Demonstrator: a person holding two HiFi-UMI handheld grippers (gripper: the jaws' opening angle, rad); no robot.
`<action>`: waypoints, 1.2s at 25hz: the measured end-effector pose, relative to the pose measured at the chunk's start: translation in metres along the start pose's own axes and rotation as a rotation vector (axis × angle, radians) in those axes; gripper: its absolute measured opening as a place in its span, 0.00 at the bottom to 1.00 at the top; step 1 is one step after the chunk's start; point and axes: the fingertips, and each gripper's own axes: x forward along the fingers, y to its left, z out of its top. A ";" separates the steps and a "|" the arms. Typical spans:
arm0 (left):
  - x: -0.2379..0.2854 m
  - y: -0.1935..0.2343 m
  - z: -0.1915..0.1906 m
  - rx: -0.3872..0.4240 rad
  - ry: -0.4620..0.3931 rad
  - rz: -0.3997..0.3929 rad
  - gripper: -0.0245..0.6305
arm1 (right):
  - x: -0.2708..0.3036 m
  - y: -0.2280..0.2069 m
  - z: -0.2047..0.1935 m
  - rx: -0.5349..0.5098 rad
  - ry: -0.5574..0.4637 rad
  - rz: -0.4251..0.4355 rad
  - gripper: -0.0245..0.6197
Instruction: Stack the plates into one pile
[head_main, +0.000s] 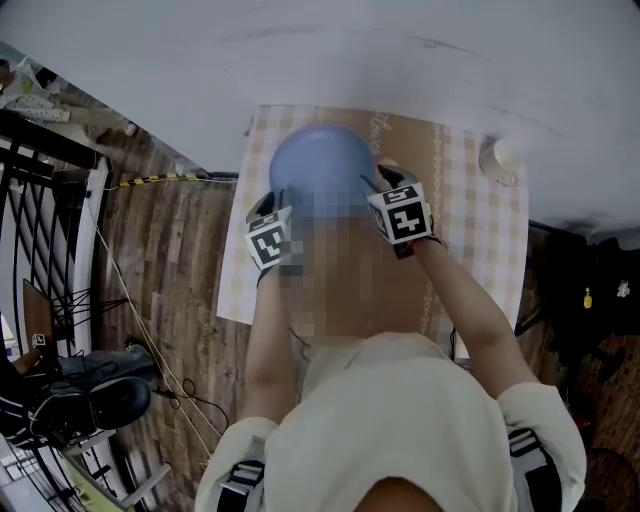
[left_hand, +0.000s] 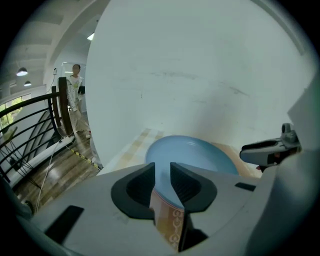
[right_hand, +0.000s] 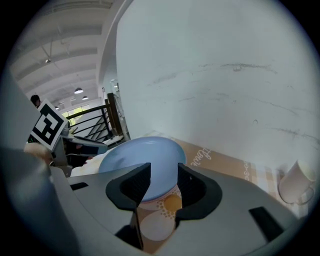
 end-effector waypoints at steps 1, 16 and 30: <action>-0.006 -0.003 0.000 -0.013 -0.009 -0.009 0.17 | -0.006 0.004 0.003 -0.002 -0.018 0.007 0.28; -0.111 -0.085 -0.034 -0.067 -0.105 -0.166 0.07 | -0.121 0.043 -0.007 0.029 -0.199 0.082 0.06; -0.210 -0.165 -0.096 -0.044 -0.126 -0.257 0.07 | -0.243 0.058 -0.064 0.037 -0.273 0.144 0.05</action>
